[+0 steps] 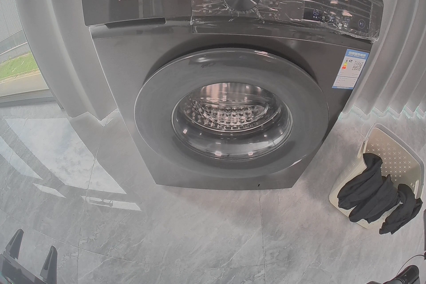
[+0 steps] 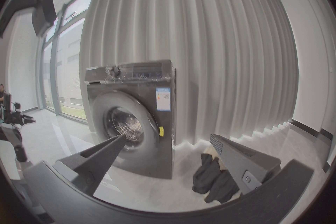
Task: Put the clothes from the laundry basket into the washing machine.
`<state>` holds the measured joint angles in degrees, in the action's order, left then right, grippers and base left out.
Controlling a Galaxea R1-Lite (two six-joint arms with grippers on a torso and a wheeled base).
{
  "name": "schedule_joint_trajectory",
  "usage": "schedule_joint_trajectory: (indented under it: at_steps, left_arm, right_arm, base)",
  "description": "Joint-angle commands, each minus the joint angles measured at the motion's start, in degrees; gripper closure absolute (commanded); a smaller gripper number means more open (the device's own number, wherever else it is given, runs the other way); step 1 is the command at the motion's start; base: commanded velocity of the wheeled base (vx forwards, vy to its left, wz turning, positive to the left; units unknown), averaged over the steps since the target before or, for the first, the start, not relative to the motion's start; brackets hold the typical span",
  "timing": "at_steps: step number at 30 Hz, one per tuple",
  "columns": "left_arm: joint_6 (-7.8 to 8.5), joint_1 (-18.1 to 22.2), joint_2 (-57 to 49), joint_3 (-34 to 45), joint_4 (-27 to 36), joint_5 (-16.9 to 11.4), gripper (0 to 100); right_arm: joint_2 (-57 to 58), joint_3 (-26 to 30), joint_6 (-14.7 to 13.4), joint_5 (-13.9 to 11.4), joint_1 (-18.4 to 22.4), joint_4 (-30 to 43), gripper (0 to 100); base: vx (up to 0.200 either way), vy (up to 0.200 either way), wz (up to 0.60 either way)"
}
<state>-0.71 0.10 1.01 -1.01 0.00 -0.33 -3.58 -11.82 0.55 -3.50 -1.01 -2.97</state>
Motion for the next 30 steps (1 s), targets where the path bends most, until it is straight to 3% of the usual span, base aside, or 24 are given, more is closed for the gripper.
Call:
schedule_joint_trajectory:
  at_steps: [1,2,3,4,5,6,8,12,16,20,28,30]
  left_arm:
    - [-0.08,-0.01,-0.84,0.92,0.00,0.07,0]
    - [-0.08,-0.01,-0.84,0.92,0.00,0.07,0]
    - [-0.17,-0.01,-0.84,0.92,0.00,-0.02,0]
    - [-0.08,-0.01,-0.84,0.92,0.00,-0.02,0]
    - [-0.08,-0.01,-0.84,0.92,0.00,-0.02,0]
    - [-0.08,-0.01,-0.84,0.92,0.00,-0.02,0]
    - [-0.17,-0.01,-0.84,0.92,0.00,-0.02,0]
    - [-0.08,-0.01,-0.84,0.92,0.00,-0.02,0]
    - [-0.17,-0.01,-0.84,0.92,0.00,-0.02,0]
    - [-0.17,-0.01,-0.84,0.92,0.00,-0.02,0]
    - [-0.17,-0.01,-0.84,0.92,0.00,-0.02,0]
    - [-0.17,-0.01,-0.84,0.92,0.00,-0.02,0]
  right_arm:
    - [-19.79,-9.27,-0.81,-8.37,-2.50,-1.24,0]
    - [-19.79,-9.27,-0.81,-8.37,-2.50,-1.24,0]
    - [-28.14,-9.18,-3.19,-12.32,-2.86,-1.86,0]
    - [-31.75,-9.62,-5.12,-13.29,-2.94,-2.30,0]
    - [-31.75,-9.62,-5.12,-13.29,-2.94,-2.30,0]
    - [-38.43,-10.59,-8.02,-14.34,-3.56,-4.67,0]
    - [-46.69,-11.29,-9.43,-14.96,-6.37,-11.18,0]
    - [-60.49,-10.76,-8.81,-14.61,-10.06,-25.06,0]
    - [-68.84,-11.55,-8.63,-14.17,-12.52,-32.27,0]
    - [-73.50,-13.66,-8.81,-12.06,-14.02,-34.03,0]
    - [-77.89,-17.44,-8.99,-11.09,-15.86,-34.03,0]
    - [-79.38,-18.76,-8.90,-9.60,-15.86,-34.03,0]
  base:
    - [0.000,0.000,0.00]
    - [0.000,0.000,0.00]
    - [0.000,0.000,0.00]
    - [0.000,0.000,0.00]
    - [0.000,0.000,0.00]
    - [0.000,0.000,0.00]
    - [0.000,0.000,0.00]
    - [0.000,0.000,0.00]
    - [0.000,0.000,0.00]
    - [0.000,0.000,0.00]
    - [0.000,0.000,0.00]
    - [0.000,0.000,0.00]
